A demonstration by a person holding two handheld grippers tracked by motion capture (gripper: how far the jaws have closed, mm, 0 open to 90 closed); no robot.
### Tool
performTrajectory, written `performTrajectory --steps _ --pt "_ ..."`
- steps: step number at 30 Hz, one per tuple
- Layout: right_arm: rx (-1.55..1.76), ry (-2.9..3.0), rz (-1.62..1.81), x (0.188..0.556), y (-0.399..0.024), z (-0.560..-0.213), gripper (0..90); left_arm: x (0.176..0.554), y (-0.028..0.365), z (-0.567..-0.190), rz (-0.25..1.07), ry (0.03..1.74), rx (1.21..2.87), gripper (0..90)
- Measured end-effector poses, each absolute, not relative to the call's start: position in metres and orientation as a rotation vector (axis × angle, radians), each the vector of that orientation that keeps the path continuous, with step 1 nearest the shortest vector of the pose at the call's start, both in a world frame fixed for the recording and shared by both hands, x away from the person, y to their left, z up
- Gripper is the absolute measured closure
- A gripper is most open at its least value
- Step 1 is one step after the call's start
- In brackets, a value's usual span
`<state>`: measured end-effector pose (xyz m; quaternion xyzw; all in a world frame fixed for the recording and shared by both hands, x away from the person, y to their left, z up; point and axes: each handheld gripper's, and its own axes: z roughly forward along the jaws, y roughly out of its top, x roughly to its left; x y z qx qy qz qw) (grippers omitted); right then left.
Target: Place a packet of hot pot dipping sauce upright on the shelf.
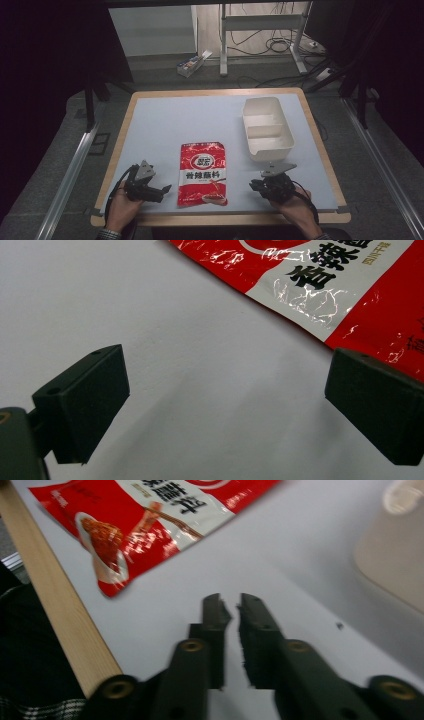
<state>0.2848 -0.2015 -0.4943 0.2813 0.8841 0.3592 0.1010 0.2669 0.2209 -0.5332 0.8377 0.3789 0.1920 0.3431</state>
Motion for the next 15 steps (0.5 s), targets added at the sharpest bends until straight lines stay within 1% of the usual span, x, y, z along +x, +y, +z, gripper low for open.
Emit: performTrajectory --steps 2,15 --pt "0.805 2.625 1.056 0.285 -0.196 -0.495 89.0 0.267 0.221 -0.533 0.501 0.984 2.180 3.7" --pt "0.756 2.736 1.041 0.292 -0.158 -0.516 89.1 0.267 0.221 -0.533 0.506 0.988 2.175 3.7"
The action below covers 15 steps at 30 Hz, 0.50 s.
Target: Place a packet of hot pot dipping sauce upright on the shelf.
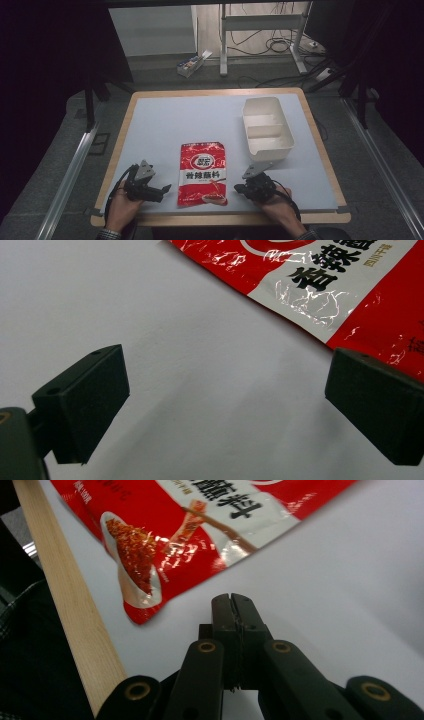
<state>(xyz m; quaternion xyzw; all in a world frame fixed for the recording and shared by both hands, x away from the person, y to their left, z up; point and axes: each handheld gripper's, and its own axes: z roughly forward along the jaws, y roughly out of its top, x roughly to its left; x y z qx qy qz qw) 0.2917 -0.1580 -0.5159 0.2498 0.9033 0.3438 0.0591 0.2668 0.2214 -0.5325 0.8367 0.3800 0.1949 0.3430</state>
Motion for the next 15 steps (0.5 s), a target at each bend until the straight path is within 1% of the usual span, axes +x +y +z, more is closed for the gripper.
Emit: performTrajectory --steps 7,15 --pt "0.722 2.770 1.017 0.289 -0.145 -0.523 89.2 0.267 0.223 -0.532 0.500 0.996 2.158 3.6" --pt "0.684 2.805 1.084 0.282 -0.131 -0.527 89.3 0.267 0.223 -0.532 0.488 1.008 2.150 3.6"
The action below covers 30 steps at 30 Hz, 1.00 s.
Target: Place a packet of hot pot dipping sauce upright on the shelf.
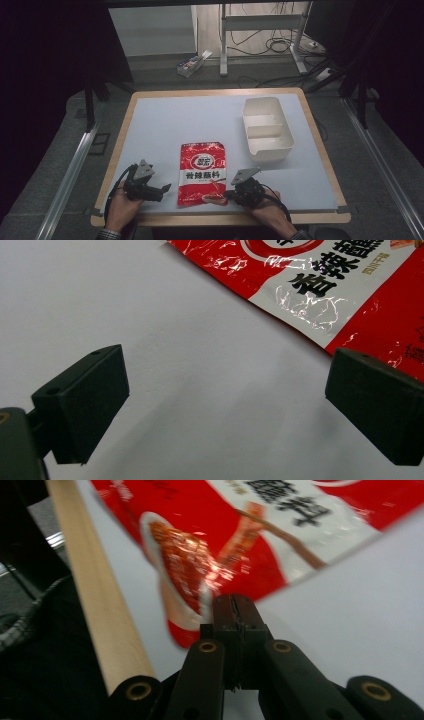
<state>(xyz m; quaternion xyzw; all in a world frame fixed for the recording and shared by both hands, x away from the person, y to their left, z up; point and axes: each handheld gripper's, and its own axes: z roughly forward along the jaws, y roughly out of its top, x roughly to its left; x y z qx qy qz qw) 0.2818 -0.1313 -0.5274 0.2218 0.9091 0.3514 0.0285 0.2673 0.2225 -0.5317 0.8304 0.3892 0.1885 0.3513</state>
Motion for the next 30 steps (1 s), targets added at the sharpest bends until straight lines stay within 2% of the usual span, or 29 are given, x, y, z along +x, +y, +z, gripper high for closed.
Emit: performTrajectory --steps 16,30 --pt "0.636 2.814 1.144 0.275 -0.110 -0.530 89.4 0.269 0.225 -0.529 0.380 1.070 2.078 3.8" --pt "0.575 2.824 1.176 0.268 -0.075 -0.531 89.5 0.271 0.224 -0.526 0.383 1.113 2.057 14.3"
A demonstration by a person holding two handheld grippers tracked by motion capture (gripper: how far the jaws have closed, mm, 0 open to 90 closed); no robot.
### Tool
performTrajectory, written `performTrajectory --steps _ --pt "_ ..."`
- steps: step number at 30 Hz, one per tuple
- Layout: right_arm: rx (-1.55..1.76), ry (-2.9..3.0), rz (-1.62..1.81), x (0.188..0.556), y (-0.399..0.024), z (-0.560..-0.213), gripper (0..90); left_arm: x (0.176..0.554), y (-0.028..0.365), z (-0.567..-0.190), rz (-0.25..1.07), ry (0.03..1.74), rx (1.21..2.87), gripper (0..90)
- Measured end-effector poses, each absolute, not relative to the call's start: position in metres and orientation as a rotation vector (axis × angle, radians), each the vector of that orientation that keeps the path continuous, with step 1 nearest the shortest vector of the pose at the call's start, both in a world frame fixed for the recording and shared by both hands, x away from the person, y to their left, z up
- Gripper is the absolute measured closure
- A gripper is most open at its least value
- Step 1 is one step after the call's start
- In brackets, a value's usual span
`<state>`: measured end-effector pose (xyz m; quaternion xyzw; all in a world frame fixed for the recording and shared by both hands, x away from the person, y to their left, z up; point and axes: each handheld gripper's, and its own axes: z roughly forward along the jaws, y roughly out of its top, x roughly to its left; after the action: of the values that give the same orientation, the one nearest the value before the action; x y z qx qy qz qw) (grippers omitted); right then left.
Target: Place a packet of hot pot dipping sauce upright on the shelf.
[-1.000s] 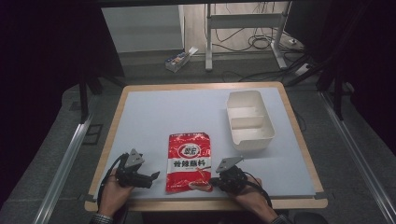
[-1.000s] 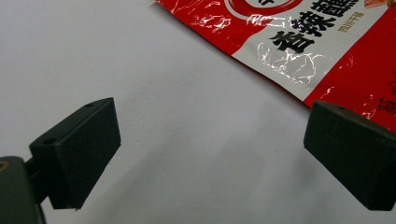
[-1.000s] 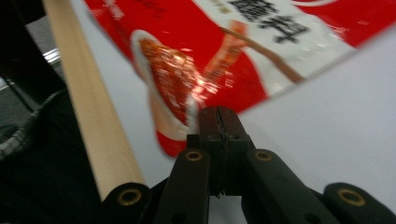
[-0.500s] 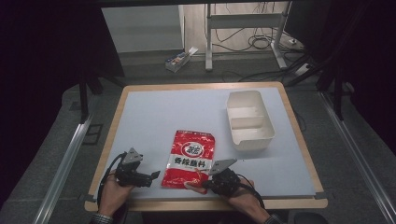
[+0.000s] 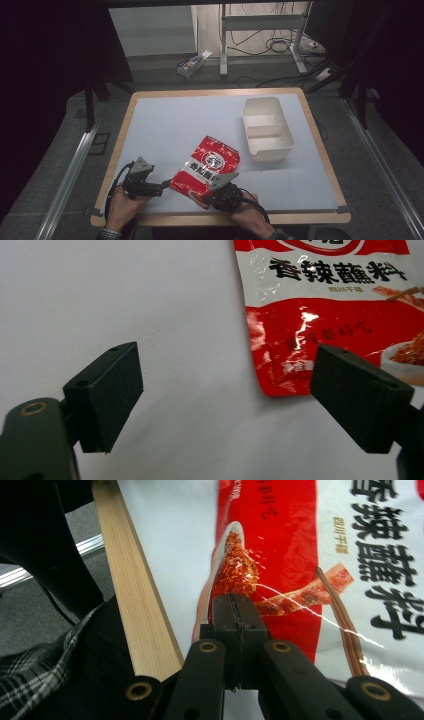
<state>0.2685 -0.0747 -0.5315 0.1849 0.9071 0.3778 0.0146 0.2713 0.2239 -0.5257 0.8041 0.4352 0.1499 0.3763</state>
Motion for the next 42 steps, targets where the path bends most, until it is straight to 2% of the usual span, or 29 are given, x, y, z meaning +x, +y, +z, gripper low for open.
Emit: performTrajectory --steps 6,11,15,18,32,36,42 --pt "0.516 2.812 1.169 0.266 -0.061 -0.532 89.5 0.271 0.225 -0.526 0.383 1.113 2.069 16.2" --pt "0.514 2.818 1.136 0.267 -0.067 -0.527 88.6 0.269 0.229 -0.527 0.409 1.107 2.078 16.2" --pt "0.594 2.780 1.135 0.275 -0.087 -0.523 80.8 0.268 0.229 -0.527 0.433 1.091 2.088 15.0" --pt "0.636 2.723 1.104 0.281 -0.105 -0.518 72.1 0.268 0.229 -0.527 0.444 1.079 2.087 12.9" --pt "0.881 2.613 1.055 0.311 -0.157 -0.512 15.0 0.268 0.227 -0.529 0.464 1.067 2.132 11.8" --pt "0.919 2.617 1.063 0.319 -0.160 -0.519 7.7 0.268 0.225 -0.530 0.469 1.064 2.151 11.8" --pt "0.945 2.625 1.035 0.328 -0.153 -0.526 4.9 0.268 0.225 -0.530 0.475 1.058 2.165 11.9"
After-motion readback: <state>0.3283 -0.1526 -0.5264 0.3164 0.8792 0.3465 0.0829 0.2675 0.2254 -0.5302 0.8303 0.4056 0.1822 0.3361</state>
